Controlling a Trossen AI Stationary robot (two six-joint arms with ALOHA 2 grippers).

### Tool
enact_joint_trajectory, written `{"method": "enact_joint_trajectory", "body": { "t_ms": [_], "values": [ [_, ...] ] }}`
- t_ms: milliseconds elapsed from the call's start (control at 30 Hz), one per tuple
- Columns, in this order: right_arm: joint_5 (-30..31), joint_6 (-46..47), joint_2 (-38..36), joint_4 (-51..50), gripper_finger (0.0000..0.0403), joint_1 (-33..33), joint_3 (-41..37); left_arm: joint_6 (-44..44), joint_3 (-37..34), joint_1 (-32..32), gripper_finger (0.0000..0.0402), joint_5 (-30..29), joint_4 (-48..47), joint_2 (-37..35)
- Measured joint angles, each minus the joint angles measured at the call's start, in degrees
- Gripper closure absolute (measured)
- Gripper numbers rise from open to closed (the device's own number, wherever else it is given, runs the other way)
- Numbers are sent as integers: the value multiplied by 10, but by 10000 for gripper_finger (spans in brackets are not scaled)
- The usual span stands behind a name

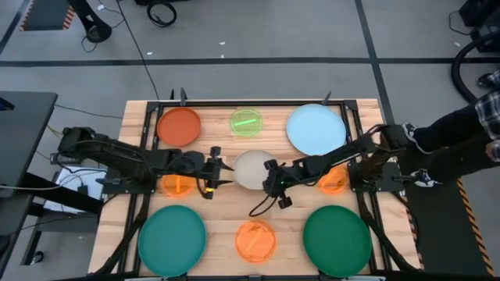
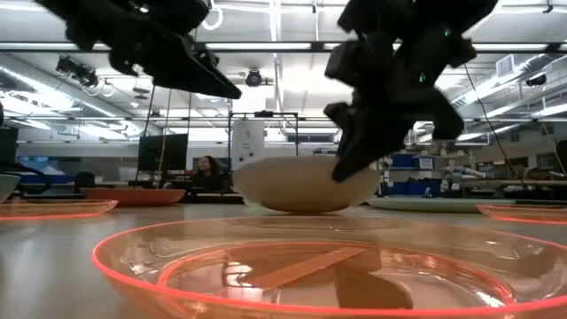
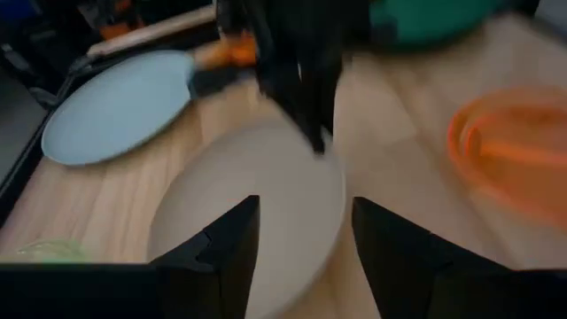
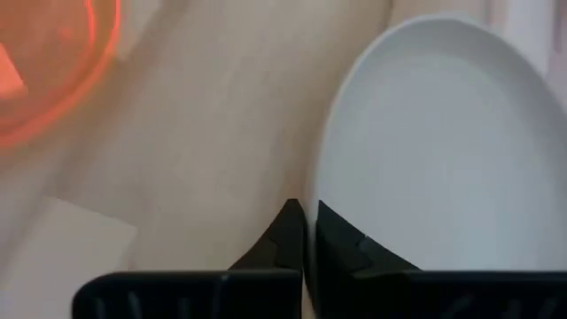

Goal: Stack plastic plates
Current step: Stack the gray plate on top of the orange plate

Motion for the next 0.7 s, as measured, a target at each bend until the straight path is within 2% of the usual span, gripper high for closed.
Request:
{"method": "enact_joint_trajectory", "body": {
  "t_ms": [100,300,533,700],
  "values": [
    [-33,21,-52,-16,389,-8,0,45,39,1,175,-25,-41,30],
    [-93,39,-137,-38,389,-25,0,117,83,3,126,-30,-36,94],
    [-159,29,-158,-75,390,-37,0,126,130,4,133,4,-30,144],
    [-151,9,-148,-110,389,-38,0,91,170,16,150,98,-81,144]
  ]
}}
